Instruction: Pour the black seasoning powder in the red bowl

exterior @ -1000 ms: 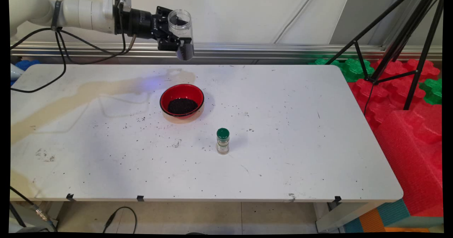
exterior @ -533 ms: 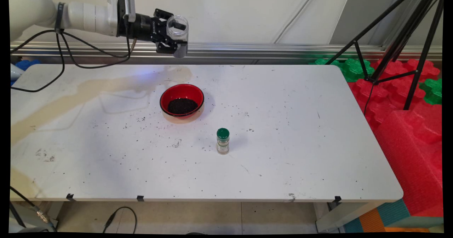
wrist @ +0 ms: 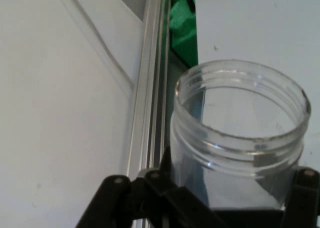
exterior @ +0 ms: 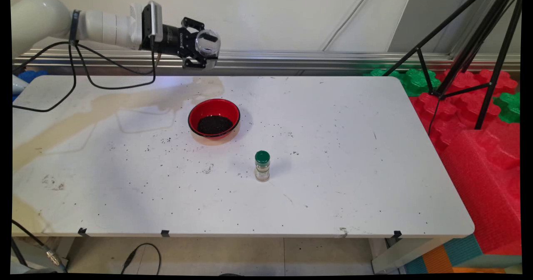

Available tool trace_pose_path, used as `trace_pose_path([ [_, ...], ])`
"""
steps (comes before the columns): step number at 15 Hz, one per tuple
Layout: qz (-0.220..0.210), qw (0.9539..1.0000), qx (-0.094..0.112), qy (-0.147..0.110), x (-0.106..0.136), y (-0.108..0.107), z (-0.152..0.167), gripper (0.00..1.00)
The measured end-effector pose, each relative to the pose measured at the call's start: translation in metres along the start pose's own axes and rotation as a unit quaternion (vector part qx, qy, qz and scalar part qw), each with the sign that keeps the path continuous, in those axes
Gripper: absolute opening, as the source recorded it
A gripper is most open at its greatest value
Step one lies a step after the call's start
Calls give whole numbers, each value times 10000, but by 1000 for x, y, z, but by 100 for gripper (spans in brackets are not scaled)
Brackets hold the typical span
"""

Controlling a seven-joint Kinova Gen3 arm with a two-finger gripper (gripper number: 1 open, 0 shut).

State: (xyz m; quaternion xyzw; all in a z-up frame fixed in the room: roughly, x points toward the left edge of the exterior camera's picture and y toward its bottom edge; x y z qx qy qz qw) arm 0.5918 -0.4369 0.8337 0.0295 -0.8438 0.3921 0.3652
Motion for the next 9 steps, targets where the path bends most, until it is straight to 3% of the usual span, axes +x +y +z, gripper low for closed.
trace_pose_path([
  [4, 546, 9984, -107, -118, -8, 8, 3, 0],
  [9, 1170, 9927, -232, -169, -12, 16, 5, 0],
])
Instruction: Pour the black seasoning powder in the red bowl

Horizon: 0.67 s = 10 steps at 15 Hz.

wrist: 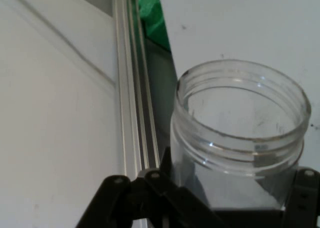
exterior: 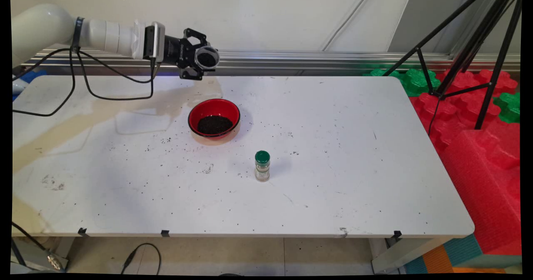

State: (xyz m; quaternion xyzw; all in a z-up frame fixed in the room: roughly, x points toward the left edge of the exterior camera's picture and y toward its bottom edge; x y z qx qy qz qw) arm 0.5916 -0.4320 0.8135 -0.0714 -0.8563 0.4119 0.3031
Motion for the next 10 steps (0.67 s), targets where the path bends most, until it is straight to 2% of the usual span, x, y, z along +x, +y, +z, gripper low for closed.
trace_pose_path([
  [4, 396, 9992, -71, 2, 1, 6, 1, 0],
  [10, 955, 9953, -151, -3, 4, 13, 0, 0],
])
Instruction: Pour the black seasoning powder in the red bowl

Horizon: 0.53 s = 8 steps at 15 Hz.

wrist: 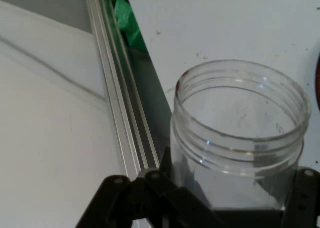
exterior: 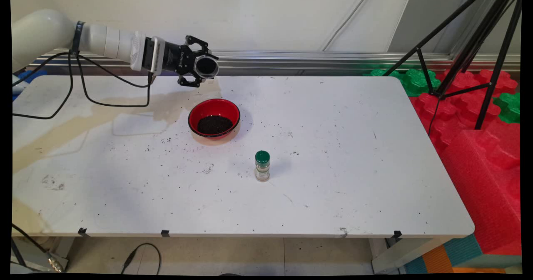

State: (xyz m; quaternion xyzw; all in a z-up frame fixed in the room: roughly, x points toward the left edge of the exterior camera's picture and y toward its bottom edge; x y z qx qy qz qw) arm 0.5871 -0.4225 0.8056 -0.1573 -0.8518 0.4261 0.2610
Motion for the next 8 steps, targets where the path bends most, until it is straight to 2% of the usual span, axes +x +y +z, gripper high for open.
trace_pose_path([
  [8, 874, 9961, -71, -8, 5, 6, 0, 0],
])
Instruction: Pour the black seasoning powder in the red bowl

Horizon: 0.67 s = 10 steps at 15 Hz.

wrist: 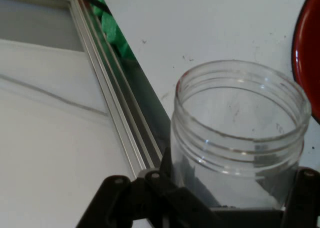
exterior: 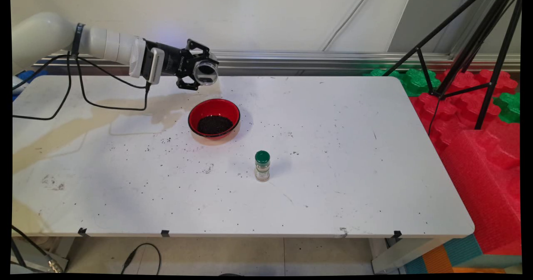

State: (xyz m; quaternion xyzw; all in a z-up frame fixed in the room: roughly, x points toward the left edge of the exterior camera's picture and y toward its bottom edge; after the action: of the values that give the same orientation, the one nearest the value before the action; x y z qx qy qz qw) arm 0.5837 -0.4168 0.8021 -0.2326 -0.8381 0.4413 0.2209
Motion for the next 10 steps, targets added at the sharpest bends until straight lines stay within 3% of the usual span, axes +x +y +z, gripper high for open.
trace_pose_path([
  [10, 828, 9965, -11, 63, 7, 3, -2, 0],
])
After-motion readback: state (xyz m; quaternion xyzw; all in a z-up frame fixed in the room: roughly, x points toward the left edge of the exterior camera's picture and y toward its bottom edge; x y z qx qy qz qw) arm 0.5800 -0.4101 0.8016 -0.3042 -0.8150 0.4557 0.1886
